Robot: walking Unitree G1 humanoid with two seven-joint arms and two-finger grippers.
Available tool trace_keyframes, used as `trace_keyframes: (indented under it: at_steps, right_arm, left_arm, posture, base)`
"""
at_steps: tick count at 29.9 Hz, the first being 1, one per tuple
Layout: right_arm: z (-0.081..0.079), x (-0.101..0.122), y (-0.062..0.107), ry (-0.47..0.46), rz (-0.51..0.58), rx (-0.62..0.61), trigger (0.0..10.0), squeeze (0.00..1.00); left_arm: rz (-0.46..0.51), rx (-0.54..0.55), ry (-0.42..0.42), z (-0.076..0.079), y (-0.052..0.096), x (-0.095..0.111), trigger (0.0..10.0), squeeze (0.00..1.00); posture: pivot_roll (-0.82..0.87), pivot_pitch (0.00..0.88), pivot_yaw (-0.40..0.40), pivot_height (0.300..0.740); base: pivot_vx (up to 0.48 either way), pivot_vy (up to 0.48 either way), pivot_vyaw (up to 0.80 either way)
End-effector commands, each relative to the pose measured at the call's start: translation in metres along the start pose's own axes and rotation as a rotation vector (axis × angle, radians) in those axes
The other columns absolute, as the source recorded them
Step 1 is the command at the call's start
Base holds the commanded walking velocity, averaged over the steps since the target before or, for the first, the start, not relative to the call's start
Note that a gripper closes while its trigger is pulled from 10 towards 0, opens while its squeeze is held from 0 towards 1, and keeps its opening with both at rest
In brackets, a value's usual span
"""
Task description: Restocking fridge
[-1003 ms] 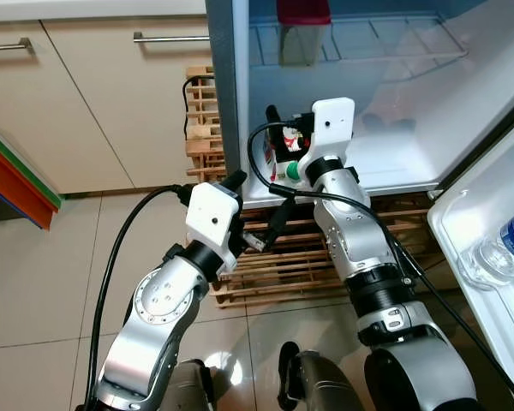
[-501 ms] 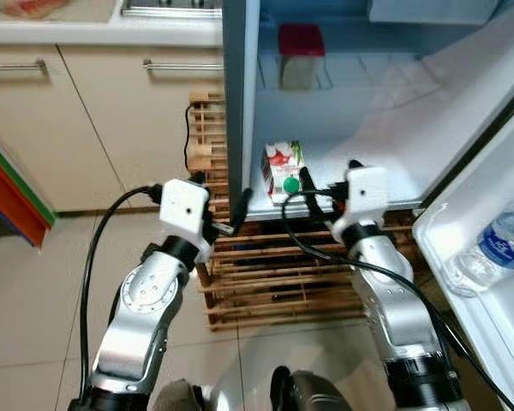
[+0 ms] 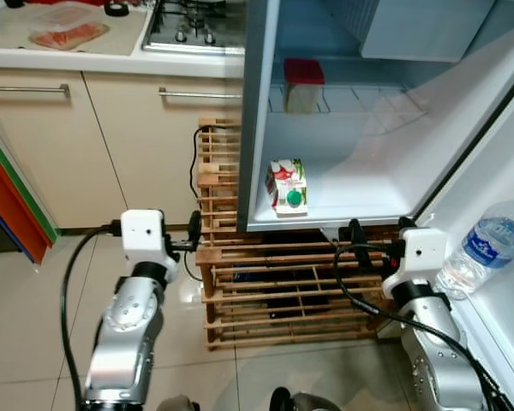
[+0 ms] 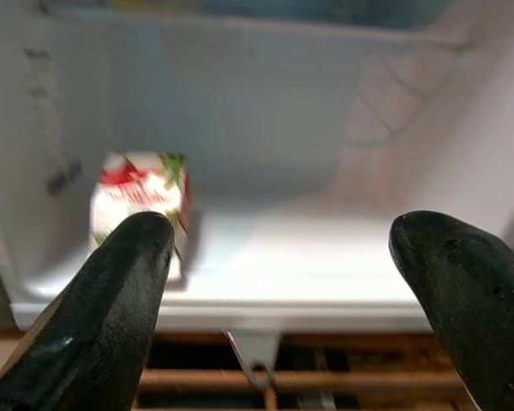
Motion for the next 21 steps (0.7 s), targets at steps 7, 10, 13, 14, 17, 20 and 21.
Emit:
trace_keyframes:
  at_steps: [7, 10, 13, 14, 17, 20, 21]
  right_arm:
    - [-0.005, 0.001, -0.011, -0.020, 0.016, 0.007, 10.0, 0.00]
    - [-0.007, 0.001, -0.015, -0.022, 0.016, 0.008, 10.0, 0.00]
    - [-0.008, 0.001, -0.016, -0.022, 0.017, 0.011, 10.0, 0.00]
    - [-0.008, 0.001, -0.017, -0.022, 0.017, 0.013, 10.0, 0.00]
    - [-0.010, 0.002, -0.018, -0.021, 0.020, 0.019, 10.0, 0.00]
    - [-0.010, 0.001, -0.020, -0.024, 0.019, 0.020, 10.0, 0.00]
    - [-0.011, 0.001, -0.020, -0.025, 0.019, 0.019, 10.0, 0.00]
  left_arm:
    - [0.033, 0.016, -0.053, 0.001, -0.010, 0.009, 10.0, 0.00]
    - [0.039, 0.021, -0.060, 0.001, -0.013, 0.011, 10.0, 0.00]
    - [0.044, 0.022, -0.064, 0.002, -0.014, 0.011, 10.0, 0.00]
    - [0.045, 0.023, -0.064, 0.001, -0.015, 0.012, 10.0, 0.00]
    - [0.047, 0.023, -0.063, 0.001, -0.015, 0.012, 10.0, 0.00]
    - [0.052, 0.018, -0.063, 0.002, -0.015, 0.012, 10.0, 0.00]
    - [0.053, 0.018, -0.063, 0.001, -0.015, 0.012, 10.0, 0.00]
  posture:
    - [0.06, 0.000, -0.058, 0.740]
    - [0.06, 0.000, -0.056, 0.740]
    - [0.06, 0.000, -0.055, 0.740]
    - [0.06, 0.000, -0.055, 0.740]
    - [0.06, 0.000, -0.051, 0.740]
    - [0.06, 0.000, -0.048, 0.740]
    - [0.06, 0.000, -0.048, 0.740]
  base:
    - [0.000, 0.000, 0.00]
    - [0.000, 0.000, 0.00]
    - [0.000, 0.000, 0.00]
    - [0.000, 0.000, 0.00]
    - [0.000, 0.000, 0.00]
    - [0.000, 0.000, 0.00]
    - [0.000, 0.000, 0.00]
Point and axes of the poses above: a point about 5 cm out from each wrist's last joint towards the gripper, its own y axis pointing back from the gripper into the wrist, its own x axis along the axis of the wrist's last joint, z = x × y, the point moved 3 cm from there along -y, pointing out of the wrist towards the gripper, and after that the axes turned 8 degrees about -y, right-handed, at the moved point
